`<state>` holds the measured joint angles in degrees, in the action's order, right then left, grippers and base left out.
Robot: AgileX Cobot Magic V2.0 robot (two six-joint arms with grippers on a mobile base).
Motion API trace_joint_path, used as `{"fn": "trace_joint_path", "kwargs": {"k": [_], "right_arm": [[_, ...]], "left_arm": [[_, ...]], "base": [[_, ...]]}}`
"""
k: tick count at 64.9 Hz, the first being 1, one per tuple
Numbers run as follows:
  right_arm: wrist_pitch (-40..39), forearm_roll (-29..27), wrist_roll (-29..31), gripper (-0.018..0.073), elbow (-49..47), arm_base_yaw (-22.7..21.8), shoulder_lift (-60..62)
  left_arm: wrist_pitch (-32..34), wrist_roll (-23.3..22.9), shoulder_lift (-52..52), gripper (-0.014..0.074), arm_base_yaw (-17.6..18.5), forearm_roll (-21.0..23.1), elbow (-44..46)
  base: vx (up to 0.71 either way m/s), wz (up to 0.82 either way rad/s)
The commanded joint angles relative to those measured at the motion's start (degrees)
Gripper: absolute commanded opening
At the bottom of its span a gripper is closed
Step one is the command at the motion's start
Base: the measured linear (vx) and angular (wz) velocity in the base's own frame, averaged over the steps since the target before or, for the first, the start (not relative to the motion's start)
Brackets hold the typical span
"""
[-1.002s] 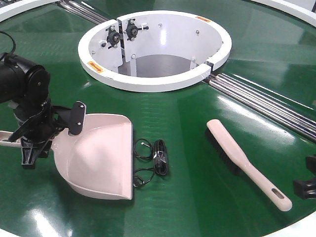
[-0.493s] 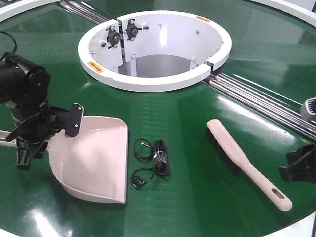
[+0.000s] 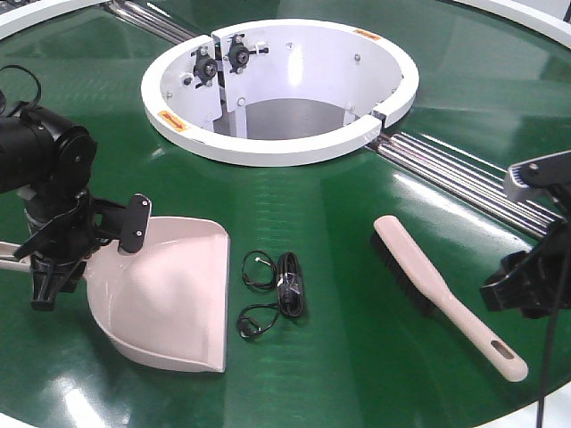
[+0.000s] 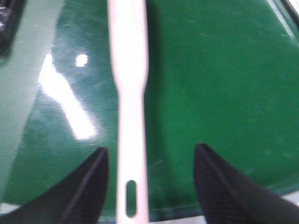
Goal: Clean and inspect green conveyor with broom and dustpan
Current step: 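Reach the right gripper to the brush handle and grasp it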
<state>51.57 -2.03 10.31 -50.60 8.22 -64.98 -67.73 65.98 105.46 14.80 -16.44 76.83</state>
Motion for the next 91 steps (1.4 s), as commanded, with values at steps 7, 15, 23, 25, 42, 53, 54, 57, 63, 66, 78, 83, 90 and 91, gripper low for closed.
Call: {"fn": "trace_joint_path", "kwargs": {"k": [7,15,23,25,42,53,54,57,63,66,78,83,90,91], "right_arm": [[1.34,-2.12,3.05,0.0505,-3.63,0.08,-4.64],[3.23,-3.19,3.05,0.0514,-5.14,0.08,-8.79],[4.42,-3.76,3.05,0.0514,-6.52,0.08,-11.94],[4.42,-3.82,3.05,0.0514,-6.78,0.08,-12.58],[3.88,-3.60,3.41,0.0514,-7.20,0.08,-18.21],[3.00,-3.51,3.46,0.0513,-7.20,0.08,-21.16],[3.01,-3.52,3.46,0.0513,-7.20,0.08,-21.58],[3.01,-3.46,3.46,0.0513,-7.20,0.08,-22.29],[3.29,-3.18,3.46,0.0513,-7.20,0.08,-23.97],[3.33,-3.18,3.46,0.0513,-7.20,0.08,-24.61],[3.47,-3.12,3.18,0.0513,-7.54,0.08,-26.42],[3.96,-3.49,1.82,0.0510,-8.14,0.54,-27.36],[4.30,-2.09,1.22,0.0502,-9.03,2.89,-28.67],[4.45,-1.71,0.92,0.0498,-9.17,3.32,-29.00]], "left_arm": [[0.50,-0.29,-2.46,-0.0006,0.34,-0.79,1.42],[0.82,-0.29,-2.46,-0.0006,0.34,-0.54,1.42],[1.26,-0.21,-2.46,-0.0006,0.34,-0.48,1.42],[1.33,-0.23,-2.46,-0.0006,0.34,-0.62,1.42],[1.02,-0.23,-2.46,-0.0006,0.27,-0.15,1.42],[1.02,-0.23,-2.46,-0.0006,0.27,-0.20,1.42],[1.02,-0.23,-2.46,-0.0006,0.27,-0.20,1.42],[1.02,-0.23,-2.46,-0.0006,0.27,-0.20,1.42],[1.02,-0.23,-2.46,-0.0006,0.27,-0.20,1.42],[1.02,-0.23,-2.46,-0.0006,0.27,-0.20,1.42],[1.02,-0.23,-2.46,-0.0006,0.27,-0.20,1.42],[1.02,-0.23,-2.46,-0.0006,0.27,-0.20,1.42],[1.02,-0.23,-2.46,-0.0006,0.27,-0.20,1.42],[1.02,-0.23,-2.46,-0.0006,0.27,-0.20,1.42]], "base": [[0.00,0.00],[0.00,0.00],[0.00,0.00],[0.00,0.00],[0.00,0.00],[0.00,0.00],[0.00,0.00],[0.00,0.00],[0.00,0.00],[0.00,0.00],[0.00,0.00],[0.00,0.00],[0.00,0.00],[0.00,0.00]]}}
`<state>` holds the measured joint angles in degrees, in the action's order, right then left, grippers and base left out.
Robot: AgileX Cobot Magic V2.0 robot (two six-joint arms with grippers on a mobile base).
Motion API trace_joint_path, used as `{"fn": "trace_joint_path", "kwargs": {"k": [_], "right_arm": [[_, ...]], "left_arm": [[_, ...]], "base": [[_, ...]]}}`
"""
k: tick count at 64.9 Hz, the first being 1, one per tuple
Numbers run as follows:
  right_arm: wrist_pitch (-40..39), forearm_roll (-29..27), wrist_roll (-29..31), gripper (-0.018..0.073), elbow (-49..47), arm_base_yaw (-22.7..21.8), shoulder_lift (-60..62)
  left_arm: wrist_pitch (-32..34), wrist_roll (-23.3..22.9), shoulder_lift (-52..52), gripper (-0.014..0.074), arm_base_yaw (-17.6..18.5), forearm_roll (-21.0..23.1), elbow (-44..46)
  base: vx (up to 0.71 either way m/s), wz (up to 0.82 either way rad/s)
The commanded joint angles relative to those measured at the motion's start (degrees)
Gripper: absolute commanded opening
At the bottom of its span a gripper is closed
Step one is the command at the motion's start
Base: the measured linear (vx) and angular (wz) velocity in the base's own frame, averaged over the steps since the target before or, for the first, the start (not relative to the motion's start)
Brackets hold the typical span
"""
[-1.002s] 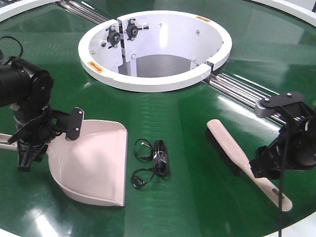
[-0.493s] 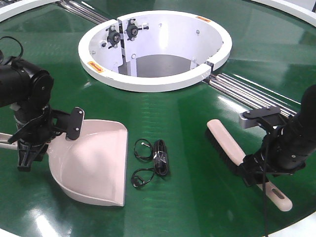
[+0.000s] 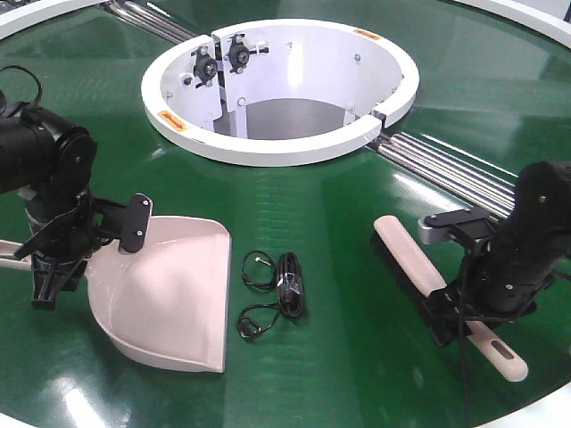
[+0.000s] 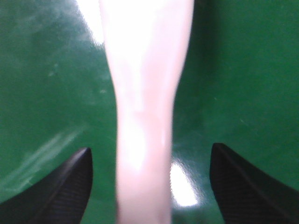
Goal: Clean and inspect green conveyor with broom and dustpan
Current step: 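Reach the right gripper to the brush handle and grasp it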
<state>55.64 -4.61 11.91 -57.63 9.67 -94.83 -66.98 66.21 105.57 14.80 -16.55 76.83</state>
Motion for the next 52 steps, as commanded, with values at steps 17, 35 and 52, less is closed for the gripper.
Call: {"fn": "trace_joint_path", "kwargs": {"k": [17,35,52], "right_arm": [[-0.34,7.25,-10.09,0.0302,-2.32,4.64,-1.05],[4.87,3.51,-10.39,-0.0014,-6.26,4.64,-0.23],[6.93,0.27,-17.00,-0.0007,-10.44,9.39,1.29]], "left_arm": [[0.27,-0.46,-2.57,-0.0006,0.27,-0.09,1.42],[0.27,-0.46,-2.57,-0.0006,0.27,-0.09,1.42],[0.27,-0.46,-2.57,-0.0006,0.27,-0.09,1.42]], "base": [[0.00,0.00],[0.00,0.00],[0.00,0.00]]}}
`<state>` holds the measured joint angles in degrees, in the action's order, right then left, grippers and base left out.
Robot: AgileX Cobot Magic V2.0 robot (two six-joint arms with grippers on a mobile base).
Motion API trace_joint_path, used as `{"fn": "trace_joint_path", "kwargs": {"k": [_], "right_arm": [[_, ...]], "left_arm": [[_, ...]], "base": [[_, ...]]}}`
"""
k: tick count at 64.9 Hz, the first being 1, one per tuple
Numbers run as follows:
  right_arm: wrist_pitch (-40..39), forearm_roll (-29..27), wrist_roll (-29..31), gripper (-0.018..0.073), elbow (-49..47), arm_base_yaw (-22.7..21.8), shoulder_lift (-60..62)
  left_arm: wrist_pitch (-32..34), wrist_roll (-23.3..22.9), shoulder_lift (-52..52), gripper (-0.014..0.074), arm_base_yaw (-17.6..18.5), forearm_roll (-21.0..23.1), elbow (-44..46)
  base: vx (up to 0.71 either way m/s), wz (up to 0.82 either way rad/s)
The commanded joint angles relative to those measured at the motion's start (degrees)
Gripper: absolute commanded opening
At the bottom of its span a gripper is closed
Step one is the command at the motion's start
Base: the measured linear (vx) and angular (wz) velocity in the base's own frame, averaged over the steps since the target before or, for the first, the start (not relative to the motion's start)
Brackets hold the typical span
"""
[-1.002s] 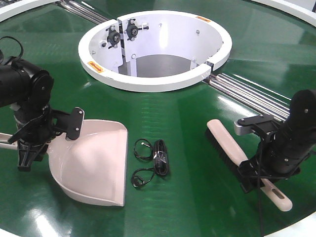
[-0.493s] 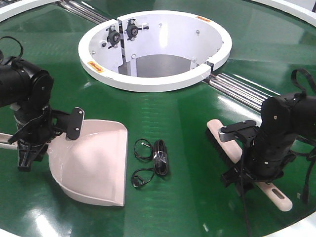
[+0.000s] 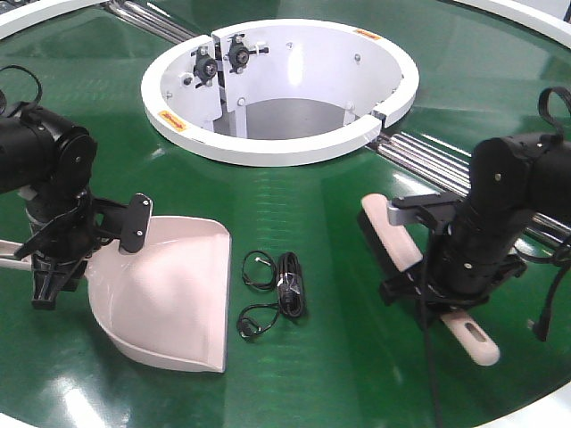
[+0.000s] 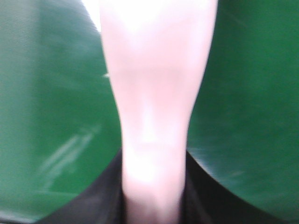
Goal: Clean and inspect green conveyor with broom and dustpan
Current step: 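Sweep the black cable into the dustpan with the right-held brush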
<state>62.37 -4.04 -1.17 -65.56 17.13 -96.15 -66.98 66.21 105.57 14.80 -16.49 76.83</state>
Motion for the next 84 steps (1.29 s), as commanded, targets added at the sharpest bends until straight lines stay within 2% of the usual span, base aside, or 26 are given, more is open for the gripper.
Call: {"fn": "trace_joint_path", "kwargs": {"k": [1,15,36,54,62,77,84], "right_arm": [[-0.04,-0.14,-4.82,-0.0006,-2.69,2.64,2.60],[0.21,3.66,-14.79,-0.0006,-5.10,10.02,0.09],[11.74,2.16,-18.28,-0.0004,-16.19,15.51,-10.63],[11.66,-5.06,-19.77,-0.0004,-20.09,18.66,-15.84],[11.66,-9.01,-18.20,-0.0004,-23.35,21.04,-18.36],[11.66,-19.05,-12.70,-0.0004,-37.01,26.04,-24.82],[11.61,-21.18,-11.44,-0.0004,-42.98,27.09,-26.75]], "left_arm": [[0.27,-0.46,-2.57,-0.0006,0.27,-0.15,1.42],[0.21,-0.46,-2.57,-0.0006,0.27,-0.15,1.42],[0.21,-0.46,-2.57,-0.0006,0.27,-0.15,1.42],[0.28,-0.46,-2.57,-0.0006,0.27,-0.15,1.42],[0.28,-0.46,-2.57,-0.0006,0.27,-0.15,1.42],[0.28,-0.46,-2.57,-0.0006,0.27,-0.15,1.42],[0.28,-0.46,-2.57,-0.0006,0.27,-0.15,1.42]], "base": [[0.00,0.00],[0.00,0.00],[0.00,0.00],[0.00,0.00],[0.00,0.00],[0.00,0.00],[0.00,0.00]]}}
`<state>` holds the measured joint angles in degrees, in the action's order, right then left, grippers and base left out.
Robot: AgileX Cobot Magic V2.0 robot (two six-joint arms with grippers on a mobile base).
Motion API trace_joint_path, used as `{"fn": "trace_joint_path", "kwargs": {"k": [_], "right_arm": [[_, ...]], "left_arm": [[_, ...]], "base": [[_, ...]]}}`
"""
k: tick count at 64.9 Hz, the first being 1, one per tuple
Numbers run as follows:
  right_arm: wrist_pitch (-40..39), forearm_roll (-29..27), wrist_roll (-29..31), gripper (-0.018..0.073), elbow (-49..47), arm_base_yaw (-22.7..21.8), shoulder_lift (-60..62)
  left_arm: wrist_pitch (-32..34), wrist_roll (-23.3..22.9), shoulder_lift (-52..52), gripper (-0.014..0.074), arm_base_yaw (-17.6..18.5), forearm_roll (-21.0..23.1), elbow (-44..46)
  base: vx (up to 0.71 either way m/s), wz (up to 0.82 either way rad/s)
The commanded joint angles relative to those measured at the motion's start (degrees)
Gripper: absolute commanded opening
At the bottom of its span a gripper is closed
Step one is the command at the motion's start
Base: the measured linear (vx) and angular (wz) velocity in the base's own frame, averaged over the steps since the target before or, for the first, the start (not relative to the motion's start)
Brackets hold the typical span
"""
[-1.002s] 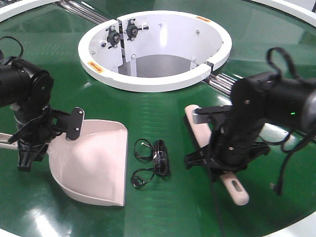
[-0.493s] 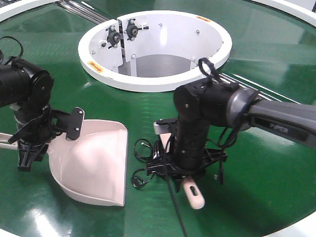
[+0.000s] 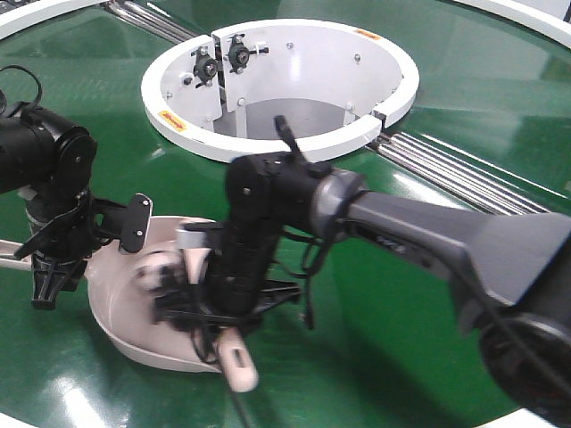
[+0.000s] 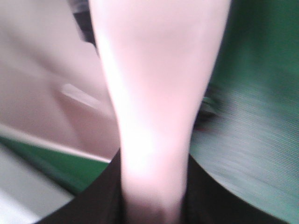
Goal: Clean and inspect green conveyor with broom and dustpan
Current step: 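Sweep the black cable into the dustpan with the right-held brush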
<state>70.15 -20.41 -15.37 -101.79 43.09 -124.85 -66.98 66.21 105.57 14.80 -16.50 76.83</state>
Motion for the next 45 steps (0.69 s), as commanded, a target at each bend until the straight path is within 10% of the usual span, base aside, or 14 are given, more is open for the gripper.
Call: {"fn": "trace_joint_path", "kwargs": {"k": [1,45], "right_arm": [[3.83,-4.81,2.76,-0.0004,-7.06,1.14,1.80],[3.83,13.39,0.20,-0.0004,6.50,-7.72,16.16]], "left_arm": [[0.28,-0.46,-2.57,-0.0006,0.27,-0.15,1.42],[0.23,-0.46,-2.57,-0.0006,0.27,-0.15,1.42]], "base": [[0.00,0.00],[0.00,0.00]]}}
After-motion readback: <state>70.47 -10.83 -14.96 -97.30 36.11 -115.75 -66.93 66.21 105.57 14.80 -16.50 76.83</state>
